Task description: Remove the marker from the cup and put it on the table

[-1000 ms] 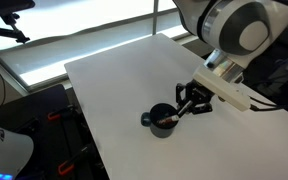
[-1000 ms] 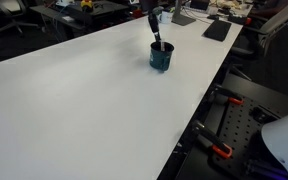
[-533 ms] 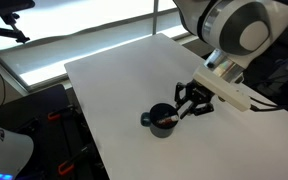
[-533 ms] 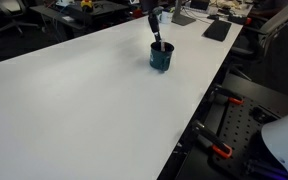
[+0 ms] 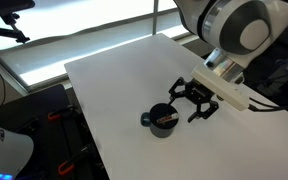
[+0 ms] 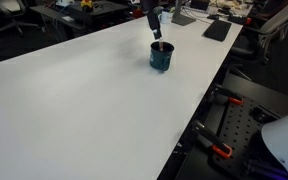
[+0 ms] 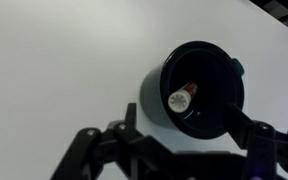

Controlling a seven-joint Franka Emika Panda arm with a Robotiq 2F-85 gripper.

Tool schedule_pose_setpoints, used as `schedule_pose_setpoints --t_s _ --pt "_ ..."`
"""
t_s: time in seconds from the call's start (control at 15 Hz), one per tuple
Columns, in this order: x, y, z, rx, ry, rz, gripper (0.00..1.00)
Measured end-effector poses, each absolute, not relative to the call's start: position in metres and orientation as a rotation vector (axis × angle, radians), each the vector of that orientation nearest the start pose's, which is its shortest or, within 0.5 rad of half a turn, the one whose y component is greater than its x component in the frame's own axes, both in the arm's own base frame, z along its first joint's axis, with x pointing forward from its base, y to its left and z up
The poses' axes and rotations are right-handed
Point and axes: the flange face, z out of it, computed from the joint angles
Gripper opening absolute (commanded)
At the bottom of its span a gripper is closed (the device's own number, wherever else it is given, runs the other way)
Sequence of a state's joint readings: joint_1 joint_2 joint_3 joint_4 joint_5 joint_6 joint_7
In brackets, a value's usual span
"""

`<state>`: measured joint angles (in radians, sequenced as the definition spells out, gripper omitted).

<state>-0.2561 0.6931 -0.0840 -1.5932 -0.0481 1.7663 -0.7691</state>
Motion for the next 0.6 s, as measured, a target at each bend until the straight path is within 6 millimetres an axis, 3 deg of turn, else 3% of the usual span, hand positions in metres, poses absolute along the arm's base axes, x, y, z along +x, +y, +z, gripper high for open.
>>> schedule_pose_setpoints --t_s 0.6 --pt "0.586 -0.210 0.193 -2.786 -0.554 0.786 0.98"
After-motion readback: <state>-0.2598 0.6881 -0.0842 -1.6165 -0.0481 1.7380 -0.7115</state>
